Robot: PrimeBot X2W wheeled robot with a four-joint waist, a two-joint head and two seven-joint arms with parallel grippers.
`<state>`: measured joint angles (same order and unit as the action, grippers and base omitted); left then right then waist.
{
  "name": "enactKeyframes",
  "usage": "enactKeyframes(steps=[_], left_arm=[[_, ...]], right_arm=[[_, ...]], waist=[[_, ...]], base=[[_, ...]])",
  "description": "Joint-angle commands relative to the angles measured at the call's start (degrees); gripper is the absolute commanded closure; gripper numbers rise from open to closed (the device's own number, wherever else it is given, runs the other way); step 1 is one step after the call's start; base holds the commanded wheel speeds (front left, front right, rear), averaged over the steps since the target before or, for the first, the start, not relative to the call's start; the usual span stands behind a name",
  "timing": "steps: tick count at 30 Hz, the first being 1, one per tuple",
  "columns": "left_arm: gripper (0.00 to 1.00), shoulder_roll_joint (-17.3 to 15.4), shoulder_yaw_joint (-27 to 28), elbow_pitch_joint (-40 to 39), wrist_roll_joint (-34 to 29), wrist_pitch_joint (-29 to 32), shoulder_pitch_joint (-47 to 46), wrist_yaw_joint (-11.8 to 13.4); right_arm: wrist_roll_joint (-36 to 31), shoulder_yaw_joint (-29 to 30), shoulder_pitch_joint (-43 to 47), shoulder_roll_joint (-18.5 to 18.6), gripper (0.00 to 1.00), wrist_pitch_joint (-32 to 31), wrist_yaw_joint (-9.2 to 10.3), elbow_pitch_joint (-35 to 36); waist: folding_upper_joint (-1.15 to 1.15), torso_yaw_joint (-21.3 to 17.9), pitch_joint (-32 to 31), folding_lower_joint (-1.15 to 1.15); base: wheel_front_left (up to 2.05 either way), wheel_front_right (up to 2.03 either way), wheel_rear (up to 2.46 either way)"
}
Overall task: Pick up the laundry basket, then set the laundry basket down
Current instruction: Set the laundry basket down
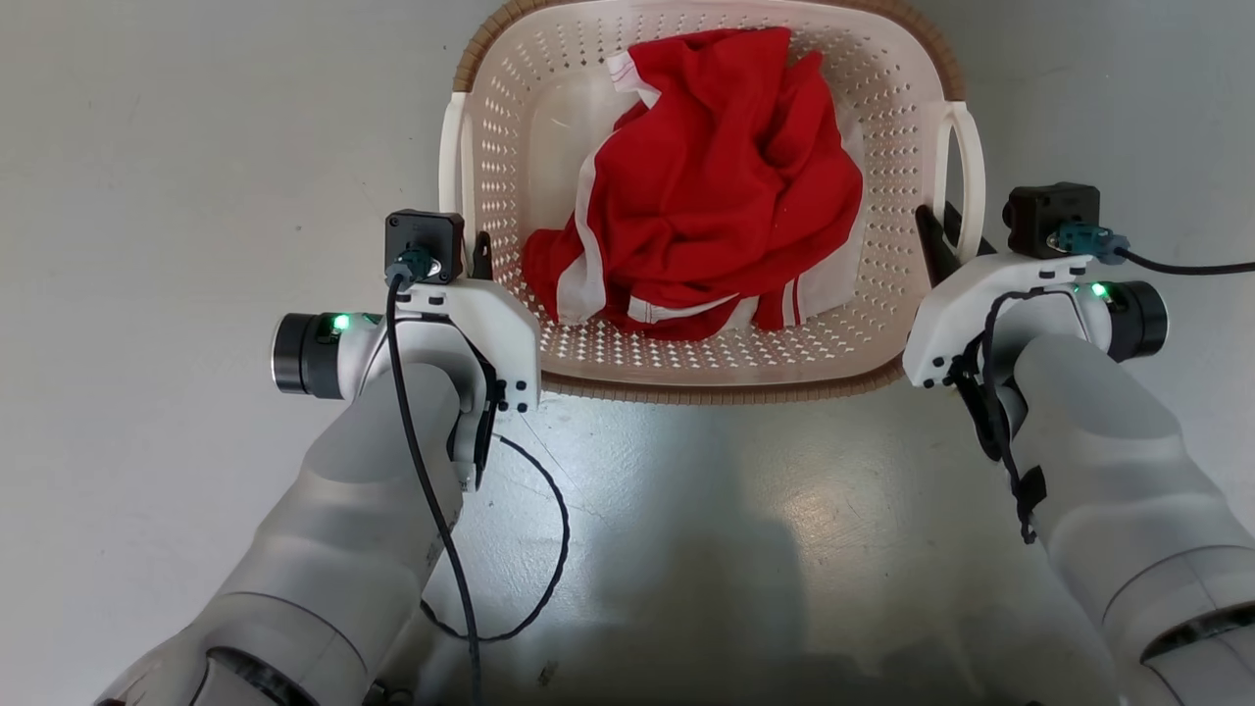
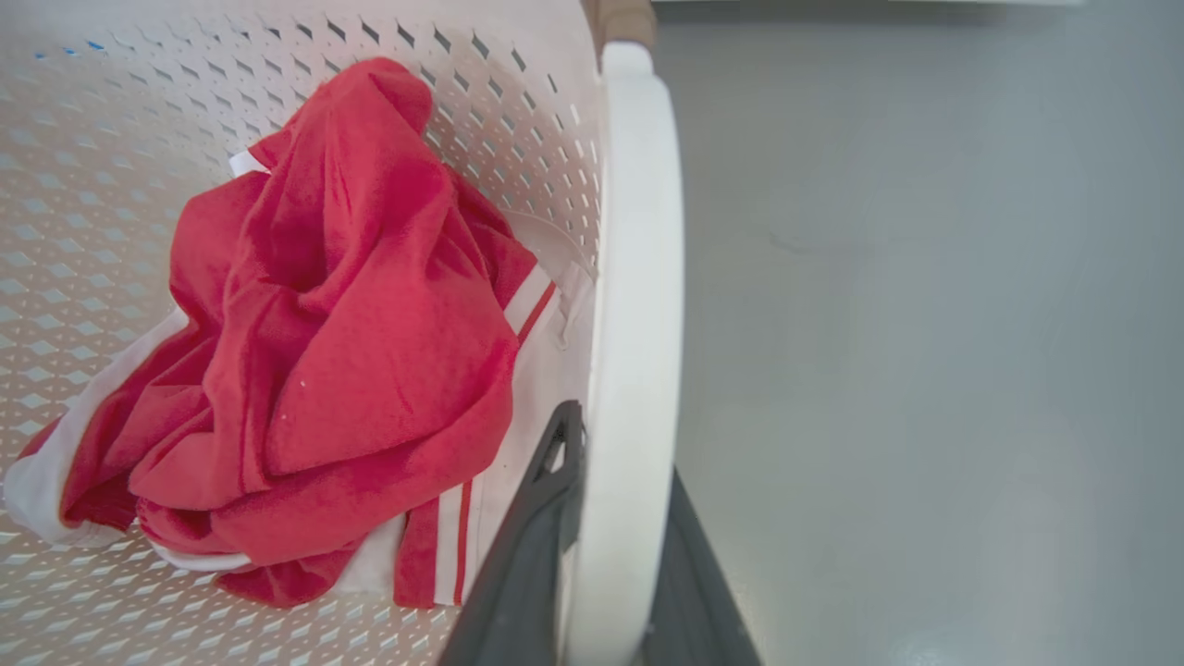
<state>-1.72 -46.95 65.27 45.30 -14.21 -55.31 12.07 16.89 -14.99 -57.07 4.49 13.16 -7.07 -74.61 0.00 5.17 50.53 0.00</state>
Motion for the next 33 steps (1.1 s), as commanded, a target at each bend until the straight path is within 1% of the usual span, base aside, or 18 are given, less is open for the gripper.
enactKeyframes(steps=[1,3,4,5,6,7,8,20,24,30,33], left_arm=[[1.00,-1.16,0.73,-0.58,-0.97,-0.79,-0.64,-0.22],[1.00,-1.16,0.79,-0.55,-0.90,-0.79,-0.53,-0.20],[0.75,-1.16,0.77,-0.49,-0.82,-0.79,-0.47,-0.21],[0.54,-1.16,0.76,-0.46,-0.75,-0.79,-0.46,-0.17],[0.46,-1.16,0.77,-0.41,-0.58,-0.79,-0.39,-0.13],[0.20,-1.16,0.76,-0.37,-0.42,-0.79,-0.37,-0.09],[0.00,-1.16,0.74,-0.33,-0.28,-0.79,-0.38,-0.02],[0.00,-1.16,0.94,0.15,0.12,-0.79,-0.42,0.51],[0.00,-1.16,1.57,0.15,-0.31,-0.79,-0.27,0.55],[0.00,-1.16,3.23,-1.80,-1.92,-0.79,-0.07,0.62],[0.00,-1.18,4.85,-3.26,-3.72,-0.79,0.57,0.66]], right_arm=[[-1.37,-1.46,0.72,-1.61,0.89,1.14,-0.42,0.66],[-1.60,-1.48,0.67,-1.61,0.86,1.23,-0.42,0.66],[-1.71,-1.54,0.65,-1.61,0.81,1.26,-0.42,0.66],[-1.87,-1.56,0.60,-1.61,0.71,1.30,-0.42,0.66],[-1.99,-1.52,0.57,-1.61,0.56,1.34,-0.42,0.66],[-2.08,-1.46,0.55,-1.61,0.31,1.37,-0.42,0.66],[-2.14,-1.39,0.52,-1.61,0.00,1.40,-0.42,0.66],[-3.67,0.56,1.05,-1.61,0.00,1.59,-0.42,0.66],[-5.13,1.86,1.12,-1.61,0.00,1.68,-0.42,0.66],[-6.89,3.88,0.65,-1.61,0.00,1.80,-0.42,1.25],[-8.35,5.26,1.21,-1.61,0.00,1.82,-0.42,3.54]], waist=[[0.00,-0.02,-0.02,0.00],[0.00,-0.03,-0.06,0.00],[0.00,-0.04,-0.08,0.00],[0.00,-0.06,-0.10,0.00],[0.00,-0.06,-0.10,0.00],[0.00,-0.07,-0.09,0.00],[0.00,-0.06,-0.09,0.00],[0.00,-0.14,-0.92,0.00],[0.00,-0.44,-1.90,0.00],[0.00,-0.51,-3.56,0.00],[0.00,-0.64,-5.07,0.00]], base=[[0.00,0.00,0.00],[0.00,0.00,0.00],[0.00,0.00,0.00],[0.00,0.00,0.00],[0.00,0.00,0.00],[0.00,0.00,0.00],[0.00,0.00,0.00],[0.00,0.00,0.00],[0.00,0.00,0.00],[0.00,0.00,0.00],[0.00,0.00,0.00]])
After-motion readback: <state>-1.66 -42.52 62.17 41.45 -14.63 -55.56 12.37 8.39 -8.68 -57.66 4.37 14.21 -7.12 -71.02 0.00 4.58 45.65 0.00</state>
